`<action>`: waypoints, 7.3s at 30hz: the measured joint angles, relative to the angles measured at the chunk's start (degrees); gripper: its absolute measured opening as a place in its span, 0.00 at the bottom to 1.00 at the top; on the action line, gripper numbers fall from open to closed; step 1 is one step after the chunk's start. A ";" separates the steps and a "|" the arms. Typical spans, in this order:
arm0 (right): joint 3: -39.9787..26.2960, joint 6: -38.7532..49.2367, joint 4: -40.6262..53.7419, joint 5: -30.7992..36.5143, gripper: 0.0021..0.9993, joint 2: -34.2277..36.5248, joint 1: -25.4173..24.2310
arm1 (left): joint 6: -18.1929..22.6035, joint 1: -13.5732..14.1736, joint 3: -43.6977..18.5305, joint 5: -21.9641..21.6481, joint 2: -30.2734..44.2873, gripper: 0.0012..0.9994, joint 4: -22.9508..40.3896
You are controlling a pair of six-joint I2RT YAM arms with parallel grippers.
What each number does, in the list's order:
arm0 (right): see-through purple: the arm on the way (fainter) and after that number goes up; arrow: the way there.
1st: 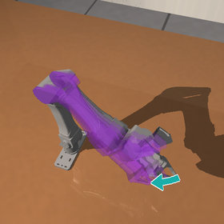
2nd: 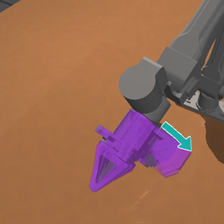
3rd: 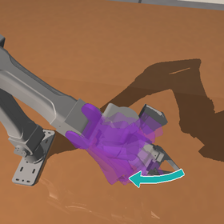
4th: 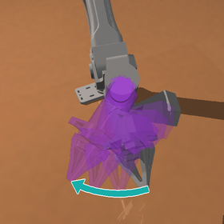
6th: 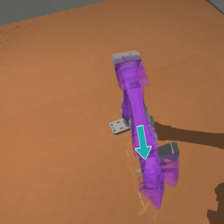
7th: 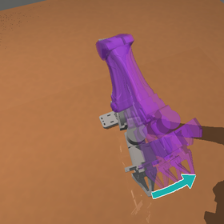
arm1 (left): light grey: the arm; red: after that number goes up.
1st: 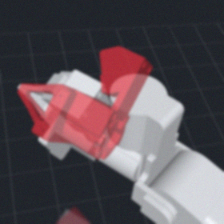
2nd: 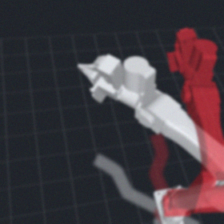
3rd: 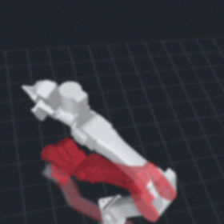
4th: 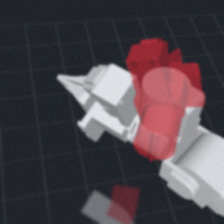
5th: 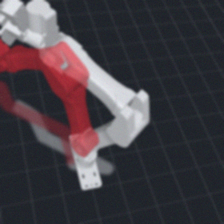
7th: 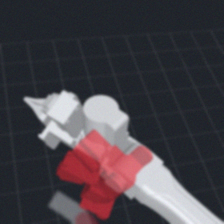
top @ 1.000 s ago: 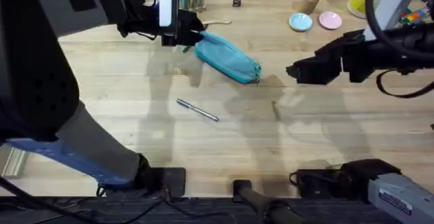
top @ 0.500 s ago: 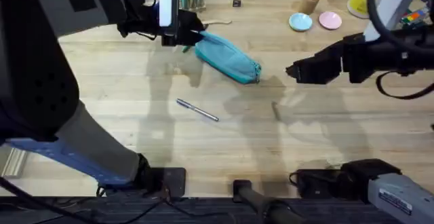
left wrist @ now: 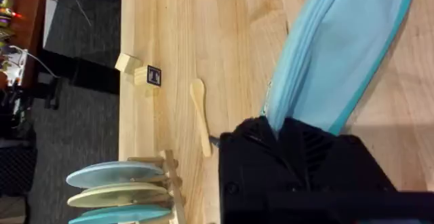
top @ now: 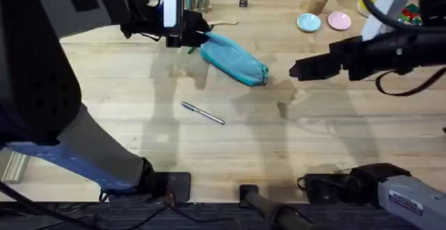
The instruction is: Unzip the bag, pick up the pens from the table one at a time and place them inside, then zip the bag closed.
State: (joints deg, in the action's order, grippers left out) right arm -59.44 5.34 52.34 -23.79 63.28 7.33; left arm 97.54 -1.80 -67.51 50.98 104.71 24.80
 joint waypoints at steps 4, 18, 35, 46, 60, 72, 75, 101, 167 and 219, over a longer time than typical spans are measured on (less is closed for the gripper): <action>0.00 -0.03 -0.16 0.02 1.00 2.52 0.12 | 0.00 0.00 0.00 0.00 0.00 0.04 -0.14; -0.02 -0.04 -6.99 1.87 1.00 9.90 7.51 | 0.00 0.02 0.00 0.00 0.00 0.04 -0.22; -0.04 -0.02 -14.94 5.81 1.00 20.58 15.57 | 0.00 0.00 0.00 0.02 0.00 0.04 -0.22; -0.09 -0.02 -18.40 6.00 1.00 22.52 15.80 | 0.00 0.00 0.00 0.02 0.00 0.04 -0.22; -0.13 -0.26 -19.43 6.02 0.82 25.08 15.80 | 0.00 0.00 0.00 0.02 0.00 0.04 -0.22; -0.13 -0.56 -19.40 6.69 0.38 25.08 15.78 | 0.00 0.00 0.00 -0.04 0.00 0.04 -0.44; -0.13 -0.56 -19.42 7.02 0.27 25.08 15.78 | 0.00 0.00 0.00 -0.04 0.00 0.04 -0.43; -0.13 -1.07 -19.28 9.22 0.03 20.29 15.80 | 0.00 0.07 0.00 -0.02 0.00 0.04 -0.61; -1.55 -12.04 -42.53 9.91 0.03 20.22 20.96 | 0.00 0.07 0.00 -0.13 0.00 0.04 -0.59; -3.19 -12.49 -9.67 28.74 1.00 -11.29 20.96 | 0.00 0.07 0.00 -0.11 0.00 0.04 -1.03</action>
State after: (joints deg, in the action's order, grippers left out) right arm -62.63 -7.14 42.67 4.95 51.99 28.29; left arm 97.54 -1.74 -67.51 50.87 104.71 23.77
